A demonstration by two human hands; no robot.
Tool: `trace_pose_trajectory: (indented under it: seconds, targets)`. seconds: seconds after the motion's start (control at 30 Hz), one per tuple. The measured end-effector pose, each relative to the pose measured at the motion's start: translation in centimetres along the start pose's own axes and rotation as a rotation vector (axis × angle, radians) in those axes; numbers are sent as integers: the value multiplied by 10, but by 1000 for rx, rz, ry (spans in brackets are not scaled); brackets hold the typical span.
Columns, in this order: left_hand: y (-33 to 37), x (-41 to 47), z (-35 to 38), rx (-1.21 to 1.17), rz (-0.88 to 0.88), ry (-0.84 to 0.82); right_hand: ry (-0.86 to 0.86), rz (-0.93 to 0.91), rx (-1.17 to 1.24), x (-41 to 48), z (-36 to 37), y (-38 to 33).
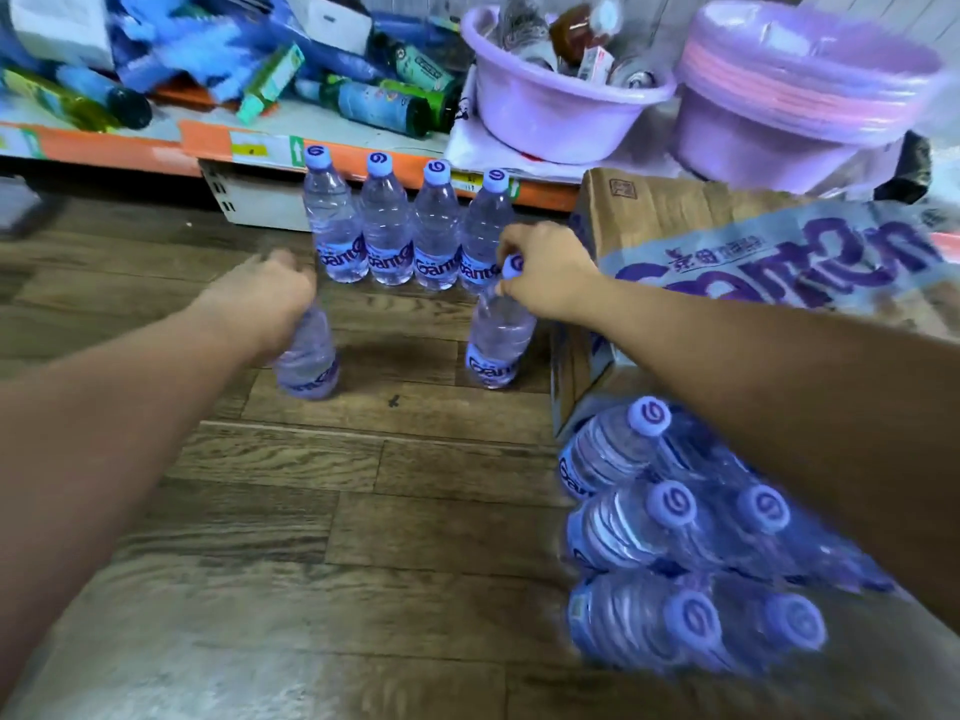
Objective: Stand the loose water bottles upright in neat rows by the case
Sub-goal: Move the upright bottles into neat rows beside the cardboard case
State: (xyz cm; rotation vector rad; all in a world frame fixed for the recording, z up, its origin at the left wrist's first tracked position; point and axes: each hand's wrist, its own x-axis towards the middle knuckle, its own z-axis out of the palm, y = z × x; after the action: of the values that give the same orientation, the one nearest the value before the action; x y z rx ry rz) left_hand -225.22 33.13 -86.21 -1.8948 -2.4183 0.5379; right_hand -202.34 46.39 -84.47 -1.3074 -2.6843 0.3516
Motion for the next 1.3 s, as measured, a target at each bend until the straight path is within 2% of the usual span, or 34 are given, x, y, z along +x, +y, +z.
trace_pose_trajectory:
  seconds: [0.13, 0.3, 0.43, 0.57, 0.77, 0.97, 1.13, 1.3]
  targets:
    - [23, -70, -15, -40, -55, -87, -35, -181, 59, -48, -19, -25]
    - [65, -155, -72, -116, -87, -65, -15, -351, 143, -120, -58, -46]
    - [94, -202, -130, -147, -96, -79, -46, -387, 210, -166, -104, -53]
    - [119, -225, -190, -99, -12, -48, -72, -412, 156, -205, -163, -53]
    - [161, -232, -268, -75, 162, 110, 1, -346, 25, -252, -236, -20]
    - [225, -224, -320, -150, 312, 241, 66, -164, -62, -298, -282, 38]
    - [282, -214, -320, -231, 424, 295, 25, -28, -100, -324, -283, 92]
    - [344, -204, -294, -265, 488, 230, -51, 45, -120, -346, -253, 138]
